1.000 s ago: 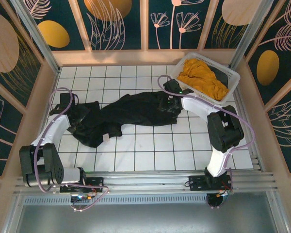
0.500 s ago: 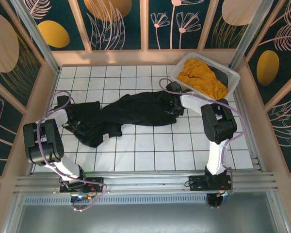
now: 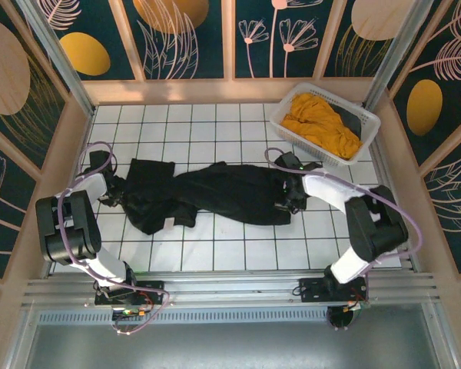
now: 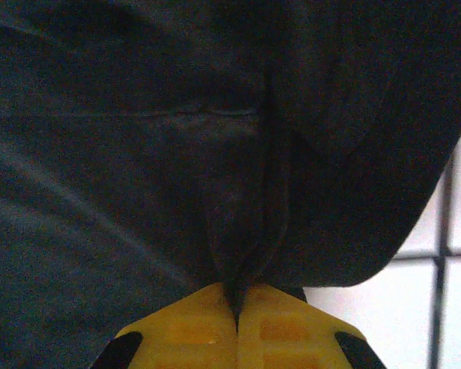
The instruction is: Fold and stack the t-shirts
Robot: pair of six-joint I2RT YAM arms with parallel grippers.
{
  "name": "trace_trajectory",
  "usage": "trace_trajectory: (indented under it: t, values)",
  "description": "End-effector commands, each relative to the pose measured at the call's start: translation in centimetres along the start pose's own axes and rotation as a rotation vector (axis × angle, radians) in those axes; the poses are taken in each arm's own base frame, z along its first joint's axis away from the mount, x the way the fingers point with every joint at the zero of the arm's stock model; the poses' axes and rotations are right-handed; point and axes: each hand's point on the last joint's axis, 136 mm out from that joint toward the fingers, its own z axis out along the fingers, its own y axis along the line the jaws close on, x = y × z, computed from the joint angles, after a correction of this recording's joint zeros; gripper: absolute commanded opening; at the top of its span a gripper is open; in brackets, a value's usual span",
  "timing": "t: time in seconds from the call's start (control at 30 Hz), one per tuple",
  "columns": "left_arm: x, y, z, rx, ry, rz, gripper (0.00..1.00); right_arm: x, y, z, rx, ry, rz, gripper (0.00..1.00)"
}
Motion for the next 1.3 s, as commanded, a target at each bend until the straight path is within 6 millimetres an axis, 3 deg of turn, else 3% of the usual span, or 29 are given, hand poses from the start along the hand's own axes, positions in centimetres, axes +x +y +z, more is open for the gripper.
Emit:
trace_trajectory:
  t: [0.0, 0.1, 0.17, 0.23, 0.37, 0.47, 0.57, 0.67, 0.73, 0.9, 1.03, 1.13, 1.2, 1.23, 1.27]
  values:
    - [-0.5, -0.6, -1.9, 0.03, -0.021, 0.02, 0.31, -0.9, -0.5, -2.3, -0.002, -0.052, 0.039, 0.0]
    - [0.7, -2.3, -3.6, 0.102, 0.014, 0.024, 0.39, -2.9, -0.2, -2.5, 0.0, -0.074, 0.056, 0.0]
    - [2.8, -4.6, -5.2, 0.162, 0.039, 0.078, 0.42, -3.9, 0.1, -2.5, 0.004, -0.087, 0.054, 0.0]
    - [5.9, -6.9, -6.5, 0.211, 0.081, 0.175, 0.44, -4.7, 0.1, -2.6, 0.004, -0.103, 0.059, 0.0]
    - [15.2, -10.4, -8.3, 0.342, 0.25, 0.432, 0.4, -5.8, -0.7, -2.5, -0.023, -0.11, 0.124, 0.0]
    - [21.2, -10.7, -9.3, 0.385, 0.322, 0.646, 0.47, -6.0, -1.1, -2.1, -0.067, -0.093, 0.166, 0.0]
    - [24.9, -9.3, -8.9, 0.359, 0.38, 0.776, 0.57, -5.6, -1.6, -1.8, -0.062, -0.076, 0.175, 0.21]
    - [26.2, -8.9, -8.7, 0.337, 0.376, 0.855, 0.66, -4.8, -2.4, -1.7, -0.045, -0.074, 0.168, 0.42]
    - [27.1, -9.5, -8.7, 0.351, 0.382, 0.888, 0.7, -3.9, -2.9, -1.6, -0.035, -0.069, 0.167, 0.49]
    - [28.9, -10.0, -7.2, 0.3, 0.384, 0.963, 0.72, -1.4, -3.6, -0.3, -0.042, -0.032, 0.171, 0.53]
    - [27.2, -8.0, -4.5, 0.122, 0.302, 0.989, 0.67, -0.6, -3.4, 0.9, -0.07, -0.009, 0.167, 0.55]
    - [25.5, -6.9, -3.6, 0.026, 0.219, 0.979, 0.53, -0.3, -2.6, 2.0, -0.093, 0.029, 0.16, 0.54]
    - [24.3, -6.4, -3.2, -0.02, 0.161, 0.964, 0.35, -0.5, -1.9, 2.6, -0.102, 0.039, 0.152, 0.5]
    - [23.7, -6.0, -2.9, -0.044, 0.133, 0.953, 0.21, -0.6, -1.5, 2.9, -0.112, 0.044, 0.15, 0.4]
    - [23.1, -5.5, -2.7, -0.069, 0.113, 0.935, 0.05, -1.1, -1.1, 3.1, -0.115, 0.043, 0.15, 0.24]
